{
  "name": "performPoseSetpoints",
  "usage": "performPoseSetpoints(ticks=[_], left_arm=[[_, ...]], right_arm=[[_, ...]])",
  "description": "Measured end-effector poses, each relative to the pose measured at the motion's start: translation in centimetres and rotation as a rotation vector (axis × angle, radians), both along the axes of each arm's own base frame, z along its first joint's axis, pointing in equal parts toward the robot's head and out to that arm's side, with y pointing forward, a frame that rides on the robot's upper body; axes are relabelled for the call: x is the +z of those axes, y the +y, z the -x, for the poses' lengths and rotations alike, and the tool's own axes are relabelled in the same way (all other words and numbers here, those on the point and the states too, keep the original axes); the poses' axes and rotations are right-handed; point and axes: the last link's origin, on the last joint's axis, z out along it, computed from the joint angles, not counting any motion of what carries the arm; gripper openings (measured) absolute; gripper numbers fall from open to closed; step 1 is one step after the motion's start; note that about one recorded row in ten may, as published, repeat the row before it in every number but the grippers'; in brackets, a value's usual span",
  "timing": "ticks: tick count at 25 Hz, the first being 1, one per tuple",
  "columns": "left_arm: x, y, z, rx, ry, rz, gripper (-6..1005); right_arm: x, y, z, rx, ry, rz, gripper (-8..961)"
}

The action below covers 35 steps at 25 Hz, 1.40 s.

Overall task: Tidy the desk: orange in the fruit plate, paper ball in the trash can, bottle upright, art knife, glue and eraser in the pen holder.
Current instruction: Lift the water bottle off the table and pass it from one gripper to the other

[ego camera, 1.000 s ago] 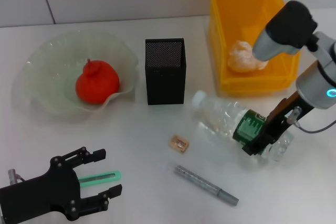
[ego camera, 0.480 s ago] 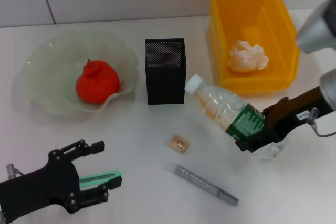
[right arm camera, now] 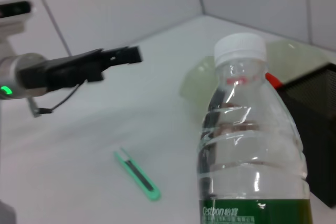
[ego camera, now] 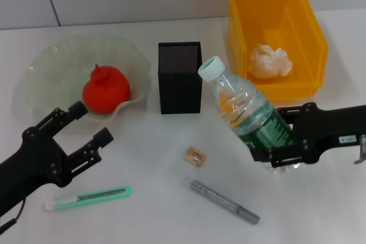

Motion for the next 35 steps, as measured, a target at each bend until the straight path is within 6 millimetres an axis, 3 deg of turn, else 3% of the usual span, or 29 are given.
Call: performPoseSetpoints(ticks=[9, 35], left_arm=[[-0.6, 0.0, -2.3, -0.026, -0.194, 0.105, 734], [-1.6, 0.7, -4.3, -0.073, -0.243, 0.221, 728]], right_arm=[[-1.9, -1.4, -0.3, 0.168, 0.138, -0.019, 766], [-6.0, -0.4, 2.5, 0.305, 0.256, 0.082, 778]])
